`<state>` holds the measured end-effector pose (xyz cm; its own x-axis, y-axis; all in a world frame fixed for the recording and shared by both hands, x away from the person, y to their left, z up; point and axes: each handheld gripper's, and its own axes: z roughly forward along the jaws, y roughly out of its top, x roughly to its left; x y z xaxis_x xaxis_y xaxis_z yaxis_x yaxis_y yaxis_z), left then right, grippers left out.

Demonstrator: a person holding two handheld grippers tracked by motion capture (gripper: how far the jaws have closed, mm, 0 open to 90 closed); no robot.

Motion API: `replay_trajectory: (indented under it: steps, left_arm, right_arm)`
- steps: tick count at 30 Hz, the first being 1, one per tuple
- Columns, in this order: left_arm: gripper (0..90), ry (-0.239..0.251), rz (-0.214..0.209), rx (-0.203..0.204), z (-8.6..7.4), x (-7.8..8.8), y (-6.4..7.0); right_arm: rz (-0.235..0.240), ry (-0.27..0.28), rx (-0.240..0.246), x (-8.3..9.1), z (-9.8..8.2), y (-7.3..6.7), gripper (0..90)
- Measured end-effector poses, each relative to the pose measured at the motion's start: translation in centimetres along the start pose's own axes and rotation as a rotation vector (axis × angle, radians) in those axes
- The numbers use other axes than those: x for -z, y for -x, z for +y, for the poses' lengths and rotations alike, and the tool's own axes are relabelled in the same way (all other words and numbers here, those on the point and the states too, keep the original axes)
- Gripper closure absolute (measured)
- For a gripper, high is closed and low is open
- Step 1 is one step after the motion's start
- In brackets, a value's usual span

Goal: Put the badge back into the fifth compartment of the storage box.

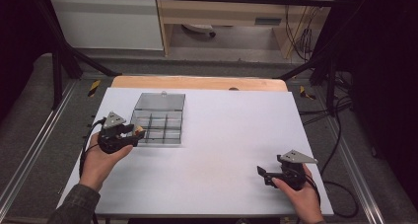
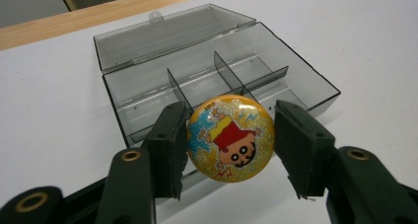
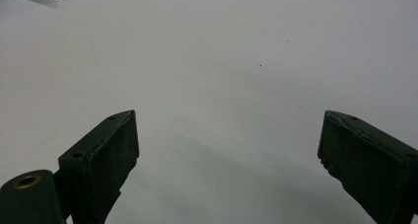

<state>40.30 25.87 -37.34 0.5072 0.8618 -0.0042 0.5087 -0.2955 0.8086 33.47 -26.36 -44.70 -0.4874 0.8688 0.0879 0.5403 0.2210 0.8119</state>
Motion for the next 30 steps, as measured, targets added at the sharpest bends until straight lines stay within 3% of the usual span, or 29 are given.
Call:
replay_trajectory:
  steps: [12,30]
  left_arm:
    - [47.8,-0.002,-0.003,-0.005,1.5,-1.1,0.1]
    - [47.8,-0.003,-0.003,0.000,2.5,-2.2,-0.1]
  right_arm:
    - [-0.001,0.013,0.001,0.2,0.1,0.0,8.4]
    - [-0.011,0.025,-0.019,0.5,0.0,0.1,7.5]
